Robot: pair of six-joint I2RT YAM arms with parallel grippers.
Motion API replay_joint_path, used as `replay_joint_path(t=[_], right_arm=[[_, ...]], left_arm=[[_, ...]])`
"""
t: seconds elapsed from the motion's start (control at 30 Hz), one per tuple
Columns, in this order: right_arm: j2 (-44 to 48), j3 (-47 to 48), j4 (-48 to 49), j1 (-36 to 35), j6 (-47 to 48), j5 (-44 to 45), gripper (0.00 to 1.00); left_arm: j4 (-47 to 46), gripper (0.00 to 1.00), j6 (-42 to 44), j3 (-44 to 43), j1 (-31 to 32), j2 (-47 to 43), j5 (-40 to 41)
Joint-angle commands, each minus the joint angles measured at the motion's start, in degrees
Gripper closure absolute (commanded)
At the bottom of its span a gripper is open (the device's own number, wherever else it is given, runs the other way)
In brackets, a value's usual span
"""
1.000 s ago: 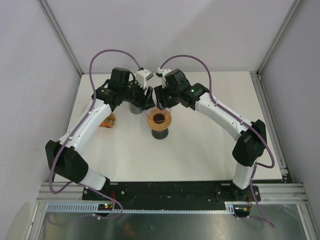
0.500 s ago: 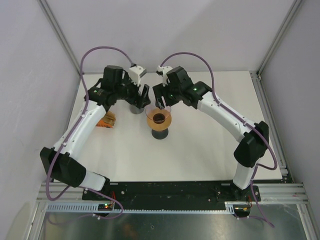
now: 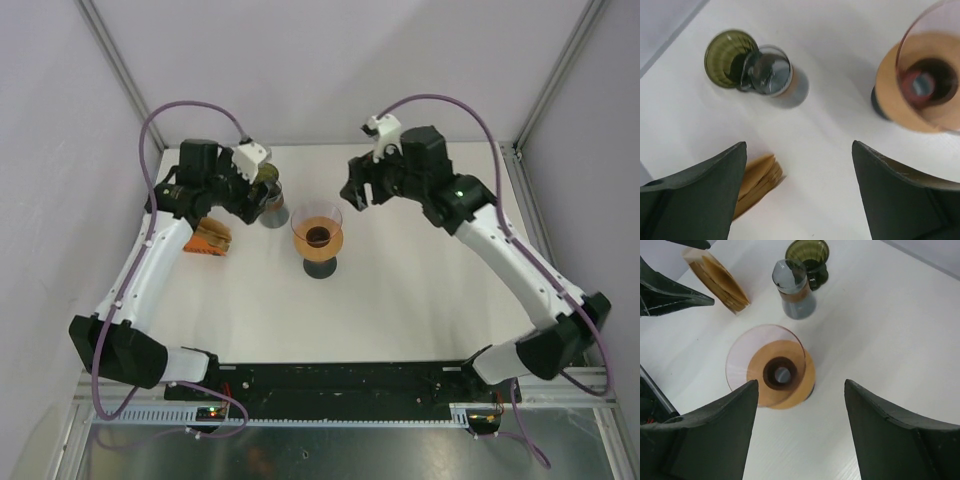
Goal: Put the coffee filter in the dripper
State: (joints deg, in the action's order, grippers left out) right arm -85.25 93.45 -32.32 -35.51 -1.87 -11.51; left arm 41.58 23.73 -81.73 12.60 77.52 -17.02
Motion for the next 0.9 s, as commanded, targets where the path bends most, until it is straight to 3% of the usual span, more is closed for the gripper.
replay_joint_path(t=[0.0,0.2,0.53,0.73,0.87], right_arm=[[7.01,-8.12,5.76,3.39,1.34,-4.03,0.26],[9.60,-12.55,4.03,5.03,2.38,-4.59,0.26],[10.37,-14.94,1.91,5.46,6.11,-4.34,0.26],[10.58,-15.90,2.25,5.91,6.30,-5.44,0.26],[10.43,-16.05,2.30,6.22,6.33,-5.95,0.26]], left_arm=[[2.75,0.10,16.37,4.73,-0.82,-2.61,4.91],[3.22,0.14,26.32,7.18,-4.62,0.11,7.06],[3.24,0.47,34.34,6.63,-8.24,8.66,13.44],[3.23,0.52,34.58,4.53,-9.60,12.65,20.21],[3.41,0.54,33.04,4.58,-10.11,12.17,19.80]])
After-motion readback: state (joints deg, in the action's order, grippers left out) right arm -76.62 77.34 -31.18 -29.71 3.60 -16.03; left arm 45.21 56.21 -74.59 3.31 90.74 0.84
